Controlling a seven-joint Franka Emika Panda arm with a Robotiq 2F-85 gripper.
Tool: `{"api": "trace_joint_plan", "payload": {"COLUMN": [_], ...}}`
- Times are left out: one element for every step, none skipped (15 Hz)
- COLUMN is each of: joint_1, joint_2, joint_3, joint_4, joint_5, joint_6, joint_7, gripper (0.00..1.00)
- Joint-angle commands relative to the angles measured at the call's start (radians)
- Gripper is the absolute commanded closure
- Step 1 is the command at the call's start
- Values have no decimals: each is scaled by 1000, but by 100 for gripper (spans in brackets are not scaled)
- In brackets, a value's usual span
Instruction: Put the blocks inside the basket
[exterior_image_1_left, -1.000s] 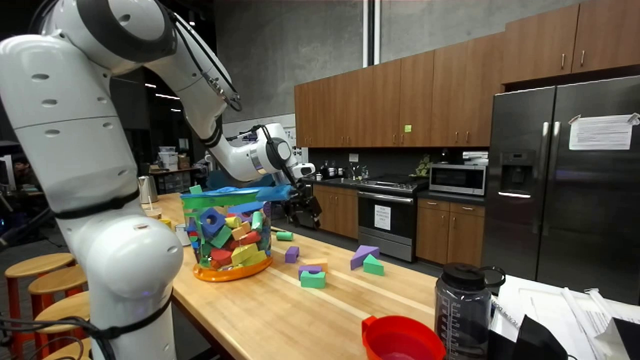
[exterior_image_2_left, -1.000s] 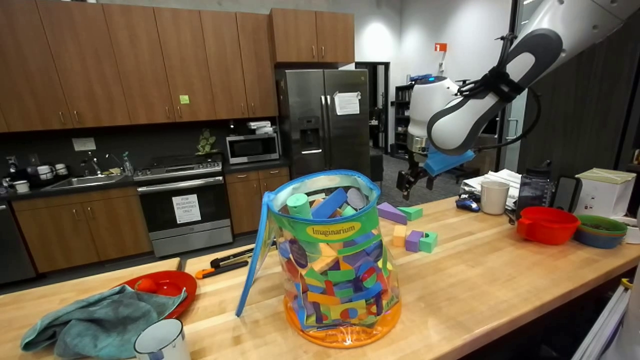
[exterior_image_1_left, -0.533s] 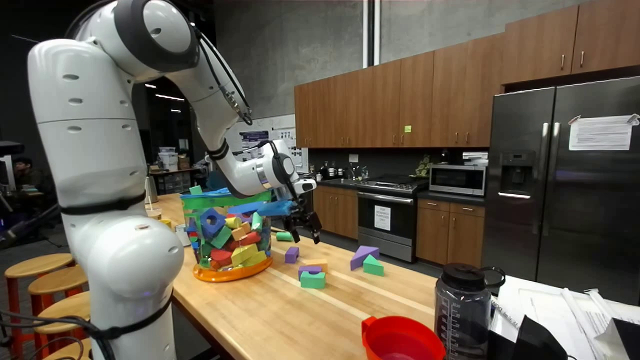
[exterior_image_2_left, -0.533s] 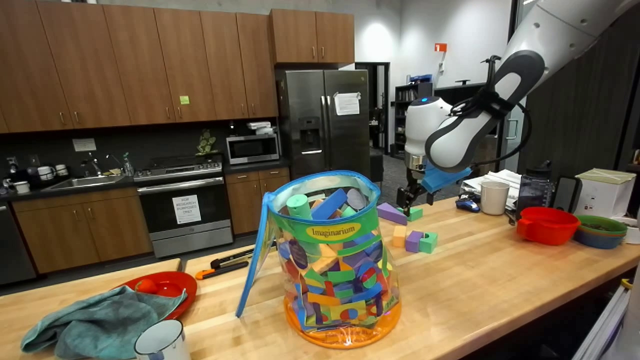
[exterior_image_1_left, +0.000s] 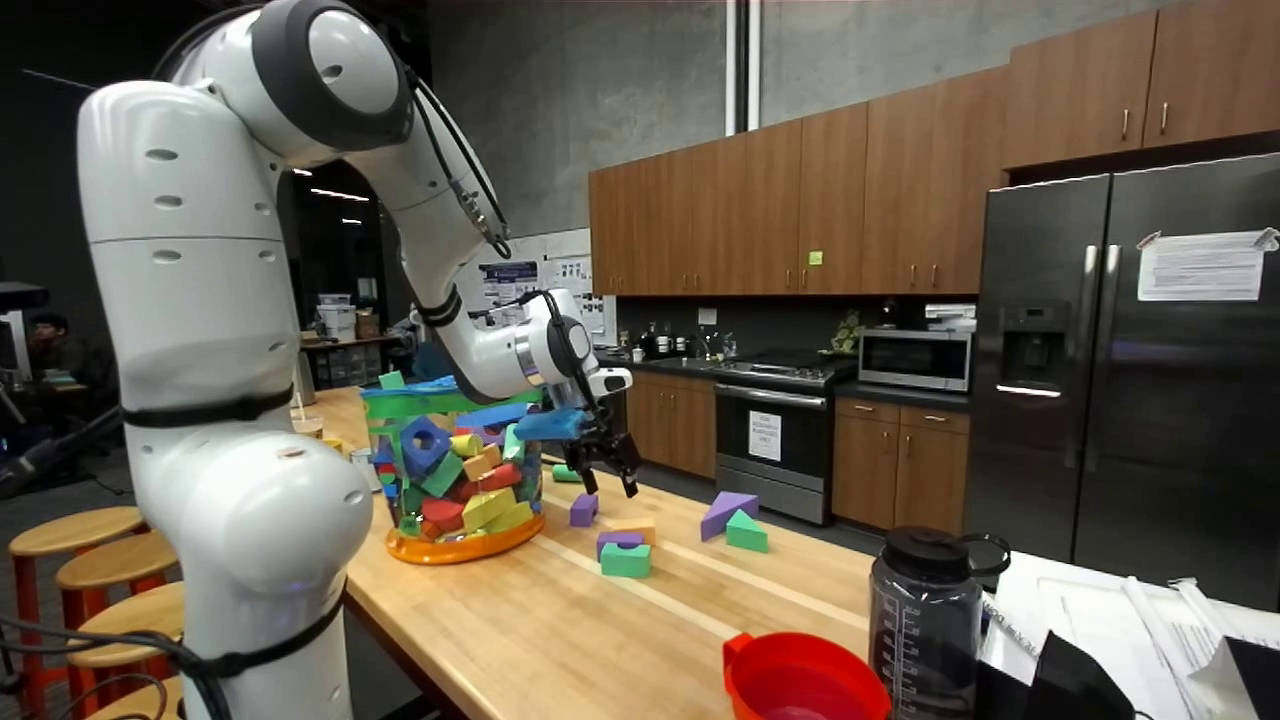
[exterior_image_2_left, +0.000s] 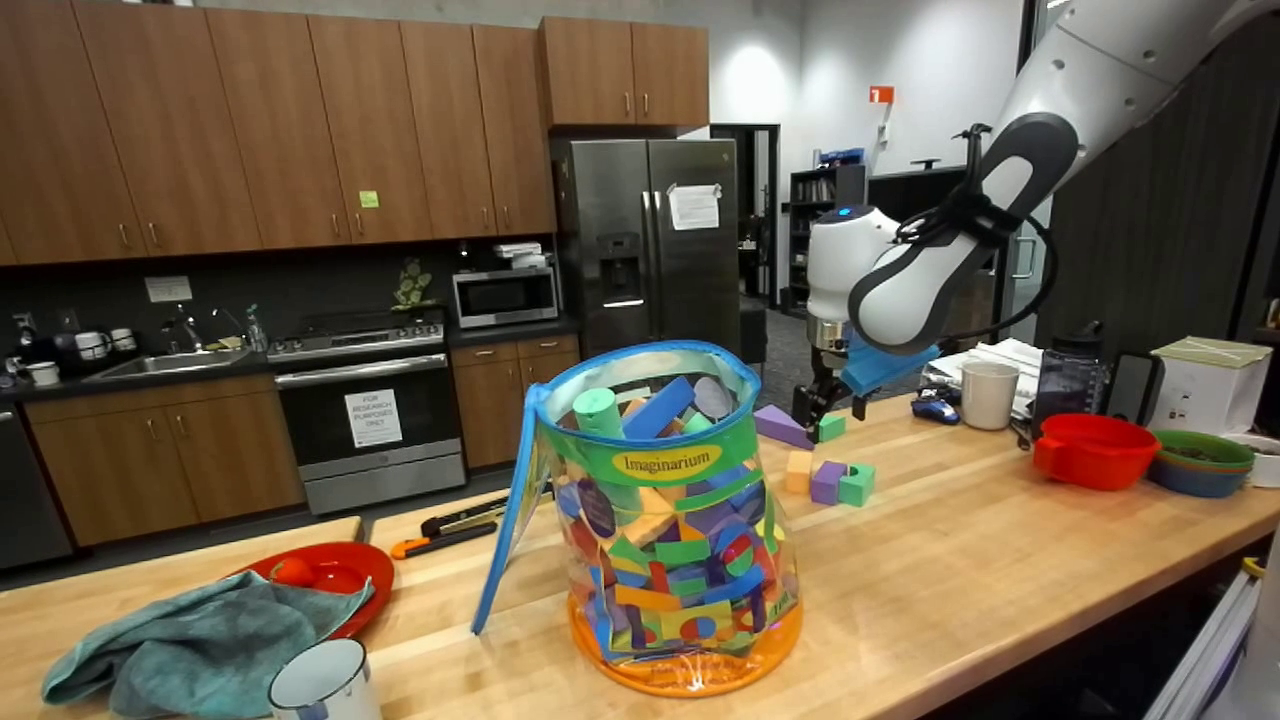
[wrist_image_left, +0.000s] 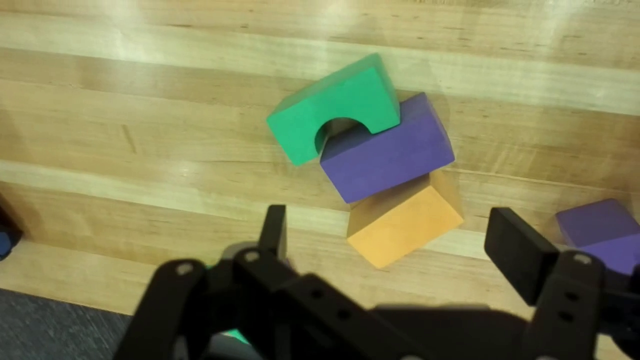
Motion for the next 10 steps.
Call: {"api": "trace_joint_plan", "payload": {"joint_1": [19, 20, 20, 21, 23, 26, 29, 33, 35, 38], "joint_2": [11, 15, 23, 28, 32, 38, 43, 49, 50, 47], "joint_3": [-34, -40, -45, -51, -56, -60, -64, -67, -69, -72], "joint_4": [0, -1, -1, -2, -3, -4, -4, -4, -5, -6], "joint_5": [-37, -43, -53, -54, -53, -50, -45, -41, -40, -36], "joint_6": [-33, -42, -43, -47, -52, -53, -57, -58, -59, -49], "joint_7": [15, 15, 17, 13, 10, 7, 4, -2, -4, -3], "gripper": [0, 0, 0, 0, 0, 0, 0, 0, 0, 0]}}
